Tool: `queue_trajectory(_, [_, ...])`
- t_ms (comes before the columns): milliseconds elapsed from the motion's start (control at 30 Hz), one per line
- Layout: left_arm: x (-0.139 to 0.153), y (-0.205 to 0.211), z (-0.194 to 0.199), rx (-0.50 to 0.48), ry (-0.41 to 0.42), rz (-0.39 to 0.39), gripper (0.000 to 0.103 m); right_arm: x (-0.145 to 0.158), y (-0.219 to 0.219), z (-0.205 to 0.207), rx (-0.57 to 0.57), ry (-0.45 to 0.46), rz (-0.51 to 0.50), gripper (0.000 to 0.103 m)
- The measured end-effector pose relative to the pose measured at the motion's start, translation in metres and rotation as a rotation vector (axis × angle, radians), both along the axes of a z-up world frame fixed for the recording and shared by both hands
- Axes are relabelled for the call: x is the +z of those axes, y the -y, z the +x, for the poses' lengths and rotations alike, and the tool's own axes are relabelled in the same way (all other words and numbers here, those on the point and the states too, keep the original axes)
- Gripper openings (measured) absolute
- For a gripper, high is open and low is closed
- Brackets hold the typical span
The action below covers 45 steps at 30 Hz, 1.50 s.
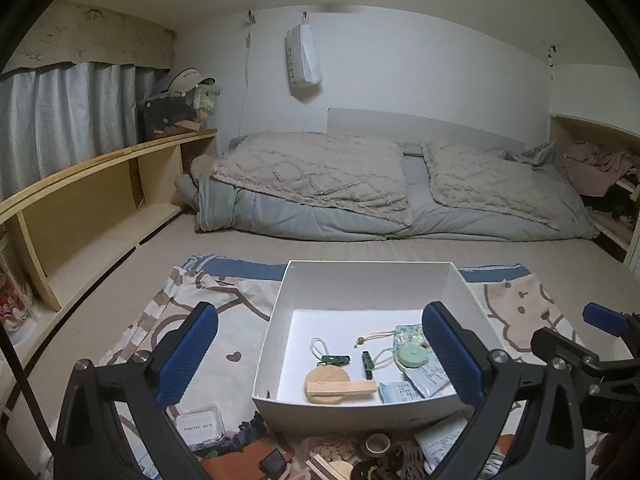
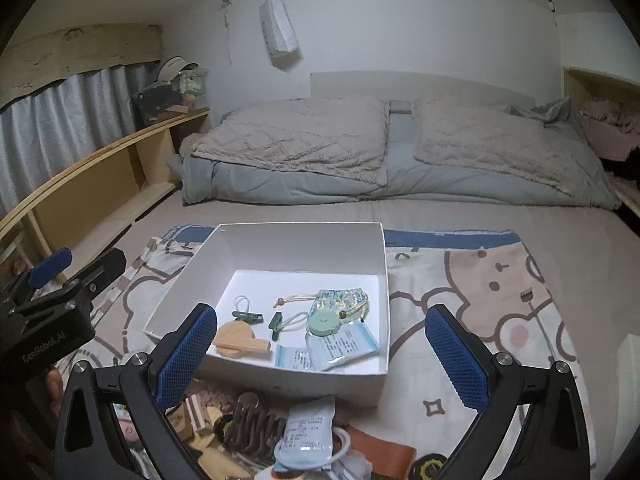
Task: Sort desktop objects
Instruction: 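Raise both open grippers out of the shoebox back toward the pile, then move both open grippers away from the shoebox over the cluttered pile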
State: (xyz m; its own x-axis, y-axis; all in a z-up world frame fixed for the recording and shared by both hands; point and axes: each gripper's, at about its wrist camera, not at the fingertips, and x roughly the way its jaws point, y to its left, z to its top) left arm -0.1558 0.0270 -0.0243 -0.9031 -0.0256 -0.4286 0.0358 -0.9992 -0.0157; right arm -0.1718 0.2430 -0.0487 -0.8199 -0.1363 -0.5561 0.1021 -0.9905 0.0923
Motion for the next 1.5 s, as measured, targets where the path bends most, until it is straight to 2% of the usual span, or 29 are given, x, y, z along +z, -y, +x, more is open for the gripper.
queue_trajectory(267, [0.017, -0.011, 0.036, -0.050, -0.040, -0.015, 0.103, 0.022, 0.003, 0.033, 0.022, -0.058, 0.010, 0.103])
queue_trajectory(567, [0.036, -0.005, 0.075, -0.095, -0.053, 0.052, 0.103, 0.044, 0.005, 0.068, 0.017, -0.110, 0.006, 0.103])
queue_trajectory(700, [0.045, 0.003, 0.094, -0.096, -0.067, 0.074, 0.103, 0.052, 0.001, 0.088, 0.002, -0.128, -0.020, 0.103])
queue_trajectory(867, [0.054, 0.011, 0.111, -0.088, -0.087, 0.068, 0.103, 0.059, 0.004, 0.112, 0.008, -0.164, -0.002, 0.103])
queue_trajectory(1233, [0.068, 0.023, 0.161, -0.055, -0.115, 0.076, 0.103, 0.056, 0.007, 0.168, 0.025, -0.205, 0.011, 0.103])
queue_trajectory(1500, [0.081, 0.021, 0.191, -0.038, -0.115, 0.096, 0.103, 0.067, 0.006, 0.193, 0.021, -0.197, -0.015, 0.103])
